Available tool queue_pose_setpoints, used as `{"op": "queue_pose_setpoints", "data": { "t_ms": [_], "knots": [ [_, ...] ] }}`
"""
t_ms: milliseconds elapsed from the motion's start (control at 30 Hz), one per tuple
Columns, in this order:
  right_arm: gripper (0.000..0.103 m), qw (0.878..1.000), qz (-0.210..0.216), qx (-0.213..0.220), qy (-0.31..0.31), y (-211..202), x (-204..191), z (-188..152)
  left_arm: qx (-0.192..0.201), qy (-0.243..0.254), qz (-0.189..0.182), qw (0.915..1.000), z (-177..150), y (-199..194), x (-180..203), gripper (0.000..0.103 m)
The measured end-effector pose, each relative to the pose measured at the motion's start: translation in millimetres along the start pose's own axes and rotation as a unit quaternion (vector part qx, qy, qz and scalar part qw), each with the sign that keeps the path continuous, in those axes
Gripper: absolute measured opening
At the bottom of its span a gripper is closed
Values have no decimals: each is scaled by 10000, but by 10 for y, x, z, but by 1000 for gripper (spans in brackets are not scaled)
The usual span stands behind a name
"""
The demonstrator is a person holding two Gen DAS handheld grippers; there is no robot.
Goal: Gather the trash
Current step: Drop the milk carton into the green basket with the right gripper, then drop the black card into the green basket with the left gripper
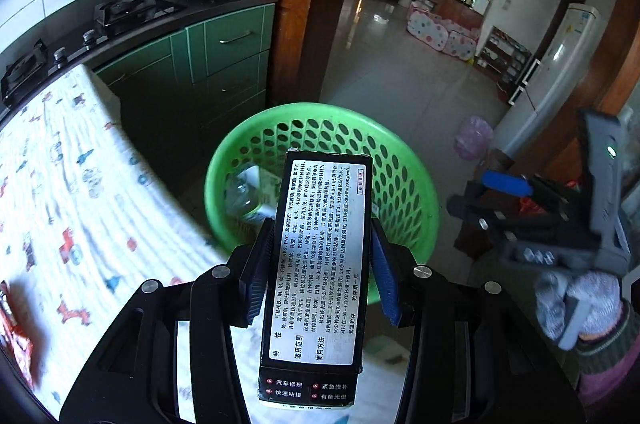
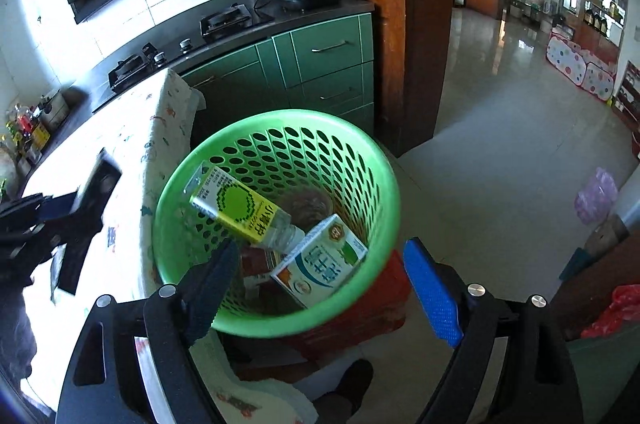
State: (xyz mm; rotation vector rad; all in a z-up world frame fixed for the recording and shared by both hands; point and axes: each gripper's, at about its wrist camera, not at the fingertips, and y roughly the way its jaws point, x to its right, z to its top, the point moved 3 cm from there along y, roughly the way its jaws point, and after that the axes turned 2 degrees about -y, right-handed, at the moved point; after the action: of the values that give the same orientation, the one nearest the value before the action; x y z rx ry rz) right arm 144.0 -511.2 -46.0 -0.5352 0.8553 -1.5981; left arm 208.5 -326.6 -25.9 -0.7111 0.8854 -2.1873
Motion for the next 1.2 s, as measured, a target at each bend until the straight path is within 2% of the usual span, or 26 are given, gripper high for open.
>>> {"op": "queue_pose_setpoints", "data": {
  "t_ms": [500,567,600,733,967,1200],
  "knots": [
    [82,9997,125,-49,187,-53,165,-314,-142,-26,79,9999,213,535,27,48],
    [82,9997,135,-71,202,-42,160,-338,-135,-41,-3,9999,226,565,35,56],
    [82,9997,145,-82,204,-39,154,-349,-122,-48,1,9999,230,573,38,64],
    [82,9996,167,-105,198,-27,121,-373,-61,-40,-33,10000,213,568,49,66],
    [82,9994,309,-37,137,-101,-2,-380,59,-65,109,9999,114,297,-56,66],
    [83,9983,578,78,-70,-219,-327,-397,297,-225,464,9982,-117,-240,-359,66]
  ]
}}
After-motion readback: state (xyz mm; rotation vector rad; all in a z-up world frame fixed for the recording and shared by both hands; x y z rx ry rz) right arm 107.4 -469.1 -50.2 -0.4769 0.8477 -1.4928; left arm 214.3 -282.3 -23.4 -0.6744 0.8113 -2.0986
